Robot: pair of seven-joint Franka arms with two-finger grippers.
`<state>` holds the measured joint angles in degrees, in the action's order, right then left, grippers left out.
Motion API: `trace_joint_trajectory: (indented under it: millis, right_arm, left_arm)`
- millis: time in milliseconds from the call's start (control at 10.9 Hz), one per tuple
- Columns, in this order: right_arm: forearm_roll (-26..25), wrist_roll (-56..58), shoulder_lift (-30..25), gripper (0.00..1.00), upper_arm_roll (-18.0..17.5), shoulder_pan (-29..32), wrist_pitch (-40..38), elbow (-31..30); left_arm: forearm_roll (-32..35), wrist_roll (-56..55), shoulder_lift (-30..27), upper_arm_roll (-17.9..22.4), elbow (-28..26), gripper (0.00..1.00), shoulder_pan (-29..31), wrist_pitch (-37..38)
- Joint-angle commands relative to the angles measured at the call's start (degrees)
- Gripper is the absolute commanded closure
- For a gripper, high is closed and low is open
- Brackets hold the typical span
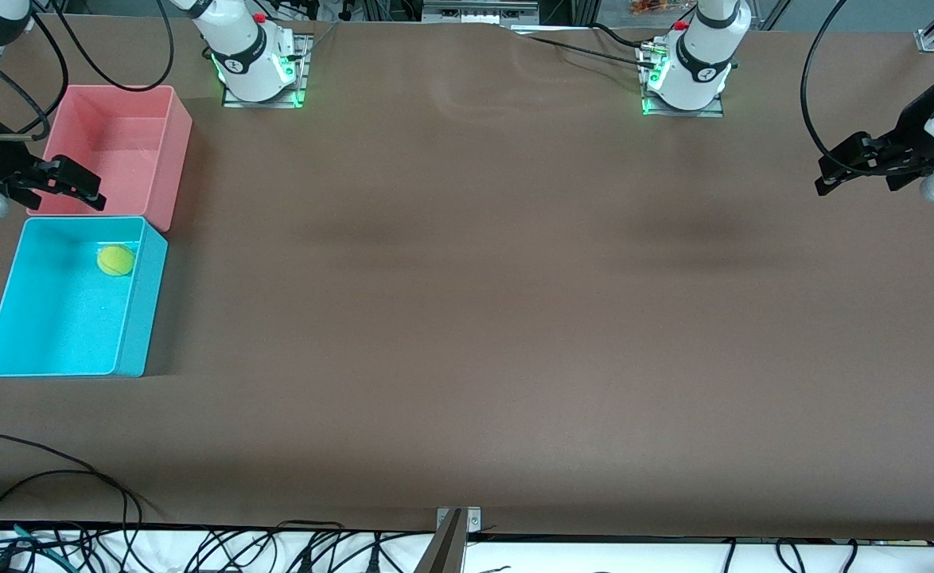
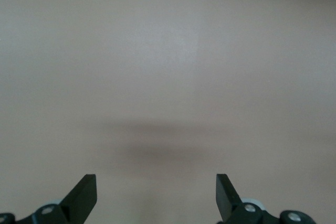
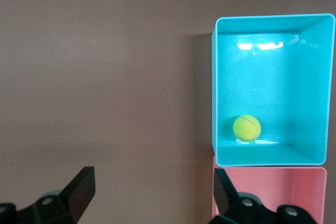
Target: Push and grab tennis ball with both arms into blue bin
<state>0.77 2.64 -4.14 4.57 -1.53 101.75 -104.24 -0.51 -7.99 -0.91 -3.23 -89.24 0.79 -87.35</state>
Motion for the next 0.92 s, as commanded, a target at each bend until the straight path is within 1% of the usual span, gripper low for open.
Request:
trace_joint_trajectory:
  millis: [0, 275, 458, 550, 642, 733, 825]
  right_arm:
    - [0.9, 0.79, 0.44, 0.0, 0.79, -0.67, -1.99, 2.18]
    - [-4.79, 0.62, 0.97, 0.0, 0.35, -0.76, -4.19, 3.86]
    - [-4.46, -0.09, 1.33, 0.0, 0.35, -0.67, -5.06, 4.47]
    - [-4.29, -0.09, 1.5, 0.0, 0.44, -0.41, -8.73, 5.87]
    - [-3.41, -0.18, 2.37, 0.0, 0.44, -0.32, -10.15, 7.97]
    - [-2.1, -0.26, 2.64, 0.0, 0.44, -0.23, -9.73, 8.43]
    - [-1.83, -0.35, 2.65, 0.0, 0.44, -0.14, -9.56, 8.43]
  left_arm:
    - [1.04, -0.63, 0.74, -0.28, 1.88, 0.0, -0.61, 1.39]
    - [1.04, -0.63, 0.74, -0.28, 1.88, 0.0, -0.61, 1.39]
    - [1.04, -0.63, 0.74, -0.2, 1.88, 0.0, -0.35, 2.17]
    - [1.04, -0.63, 0.74, -0.2, 1.97, 0.0, -0.35, 2.18]
    - [1.13, -0.63, 0.74, -0.2, 1.88, 0.0, -0.43, 2.18]
    - [0.96, -0.63, 0.74, -0.2, 1.97, 0.0, -0.44, 2.18]
    - [1.04, -0.63, 0.74, -0.28, 1.97, 0.0, -0.7, 2.18]
